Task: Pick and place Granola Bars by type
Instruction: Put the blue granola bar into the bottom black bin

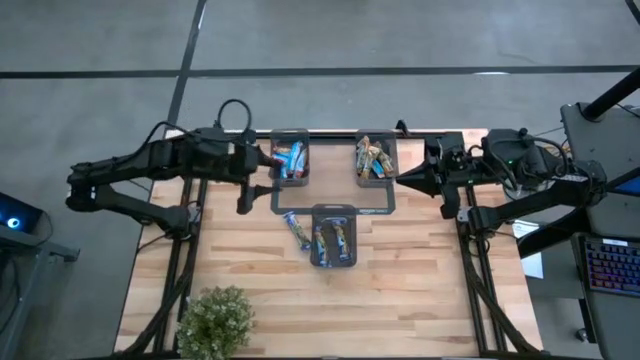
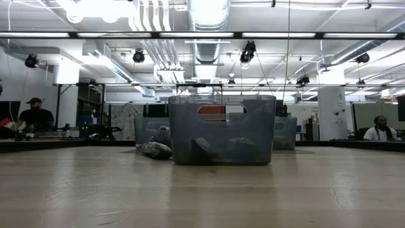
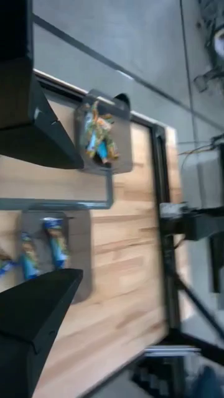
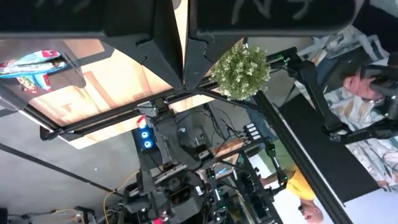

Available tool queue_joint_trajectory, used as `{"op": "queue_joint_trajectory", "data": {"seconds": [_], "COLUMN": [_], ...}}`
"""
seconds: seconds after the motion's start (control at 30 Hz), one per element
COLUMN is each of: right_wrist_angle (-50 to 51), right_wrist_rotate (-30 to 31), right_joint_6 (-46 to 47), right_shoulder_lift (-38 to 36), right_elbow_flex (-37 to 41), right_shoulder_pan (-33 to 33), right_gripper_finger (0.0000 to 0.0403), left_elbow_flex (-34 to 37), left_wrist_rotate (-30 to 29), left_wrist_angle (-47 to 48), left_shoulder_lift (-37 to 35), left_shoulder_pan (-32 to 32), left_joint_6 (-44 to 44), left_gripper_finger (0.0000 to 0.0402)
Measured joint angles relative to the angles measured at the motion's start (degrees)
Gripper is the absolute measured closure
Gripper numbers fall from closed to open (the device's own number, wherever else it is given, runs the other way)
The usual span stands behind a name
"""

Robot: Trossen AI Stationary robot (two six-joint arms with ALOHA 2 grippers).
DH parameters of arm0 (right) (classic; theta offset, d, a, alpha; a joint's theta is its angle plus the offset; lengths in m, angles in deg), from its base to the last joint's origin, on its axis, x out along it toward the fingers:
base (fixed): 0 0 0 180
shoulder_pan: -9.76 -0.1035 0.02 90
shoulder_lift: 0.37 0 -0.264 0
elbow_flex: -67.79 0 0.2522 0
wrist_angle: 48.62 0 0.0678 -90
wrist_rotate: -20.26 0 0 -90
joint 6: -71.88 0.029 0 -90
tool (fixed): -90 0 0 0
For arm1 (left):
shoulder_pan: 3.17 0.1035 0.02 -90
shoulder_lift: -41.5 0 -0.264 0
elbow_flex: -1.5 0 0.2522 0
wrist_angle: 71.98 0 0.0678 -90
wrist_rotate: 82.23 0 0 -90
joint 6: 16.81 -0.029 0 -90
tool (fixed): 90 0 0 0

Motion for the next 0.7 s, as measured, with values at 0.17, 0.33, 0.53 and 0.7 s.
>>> {"op": "queue_joint_trajectory", "data": {"seconds": [0.17,0.33,0.53,0.7], "right_wrist_angle": [0.01,0.05,0.14,0.18], "right_wrist_rotate": [-0.01,-0.02,-0.11,-0.13], "right_joint_6": [0.15,0.54,1.26,1.68], "right_shoulder_lift": [0.0,0.0,0.0,0.0], "right_elbow_flex": [-0.02,-0.02,-0.02,-0.02], "right_shoulder_pan": [0.01,0.01,0.01,0.01], "right_gripper_finger": [0.0394,0.0394,0.0394,0.0394], "left_elbow_flex": [-3.9,-5.78,-5.8,-5.8], "left_wrist_rotate": [0.98,2.82,3.56,5.34], "left_wrist_angle": [7.03,11.55,14.73,15.96], "left_shoulder_lift": [4.41,8.54,12.95,16.78], "left_shoulder_pan": [0.0,0.0,0.0,0.0], "left_joint_6": [-4.97,-10.69,-15.48,-19.01], "left_gripper_finger": [0.0144,0.0144,0.0144,0.0144]}}
